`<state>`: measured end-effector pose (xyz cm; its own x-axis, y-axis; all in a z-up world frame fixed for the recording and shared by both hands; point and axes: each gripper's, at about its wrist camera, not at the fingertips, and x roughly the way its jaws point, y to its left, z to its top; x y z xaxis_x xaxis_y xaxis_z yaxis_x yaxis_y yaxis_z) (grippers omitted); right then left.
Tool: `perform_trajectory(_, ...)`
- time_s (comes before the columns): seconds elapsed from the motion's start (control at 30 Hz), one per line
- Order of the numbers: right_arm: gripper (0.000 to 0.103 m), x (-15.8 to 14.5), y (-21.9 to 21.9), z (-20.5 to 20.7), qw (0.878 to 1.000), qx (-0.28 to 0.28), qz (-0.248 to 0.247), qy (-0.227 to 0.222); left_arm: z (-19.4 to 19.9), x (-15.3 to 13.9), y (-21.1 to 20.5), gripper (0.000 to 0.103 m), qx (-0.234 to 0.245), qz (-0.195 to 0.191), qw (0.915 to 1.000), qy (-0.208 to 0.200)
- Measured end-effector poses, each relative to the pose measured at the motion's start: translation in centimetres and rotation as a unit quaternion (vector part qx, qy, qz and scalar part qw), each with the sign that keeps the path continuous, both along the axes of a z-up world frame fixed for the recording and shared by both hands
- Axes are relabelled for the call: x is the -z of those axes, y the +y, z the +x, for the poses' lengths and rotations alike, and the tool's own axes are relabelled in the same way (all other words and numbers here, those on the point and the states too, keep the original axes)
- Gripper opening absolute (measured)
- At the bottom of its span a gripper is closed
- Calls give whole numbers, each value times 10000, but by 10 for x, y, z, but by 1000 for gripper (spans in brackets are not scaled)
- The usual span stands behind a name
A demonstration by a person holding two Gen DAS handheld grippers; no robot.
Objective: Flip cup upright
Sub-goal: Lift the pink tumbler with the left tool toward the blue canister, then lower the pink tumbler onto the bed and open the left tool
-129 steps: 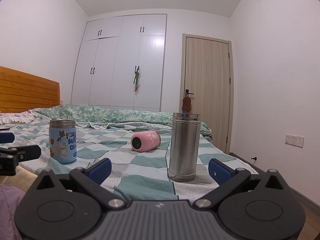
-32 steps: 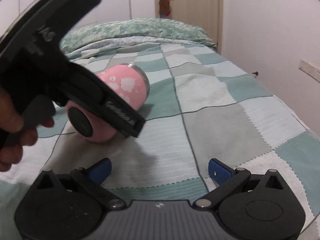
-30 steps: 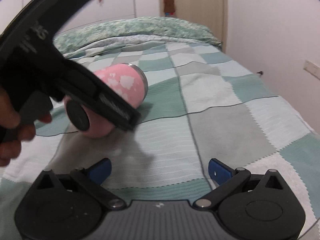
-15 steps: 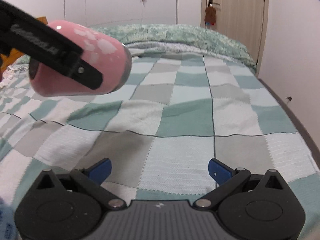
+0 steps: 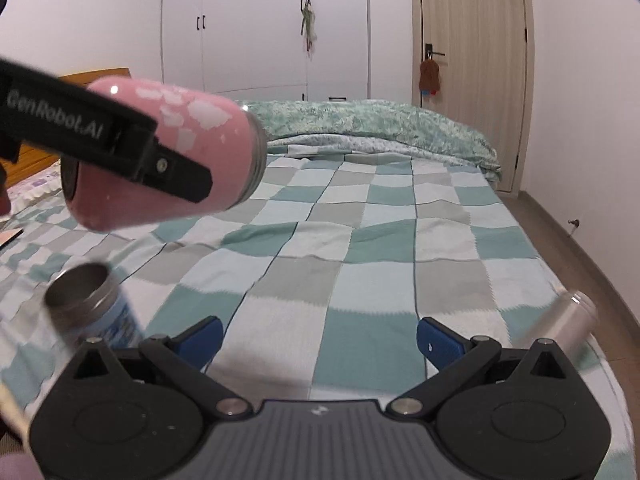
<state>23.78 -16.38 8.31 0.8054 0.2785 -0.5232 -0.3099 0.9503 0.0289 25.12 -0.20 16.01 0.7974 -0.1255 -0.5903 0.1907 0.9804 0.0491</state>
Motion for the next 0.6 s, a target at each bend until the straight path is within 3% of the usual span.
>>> perform_trajectory(0.23,103,20,-32,-60,9999,20,-162,-47,-49,52,-25,85,-279,-275,9992,-30)
perform_trajectory(0.43,103,42,-56,-82,9991,5,-410,-96,-49,116,-45,85,-718,-429,9962,-250)
perform_trajectory(0.6,103,62,-69,-92,9978,-67,-659,-85,-43,164,-45,85,-996,-661,9927,151)
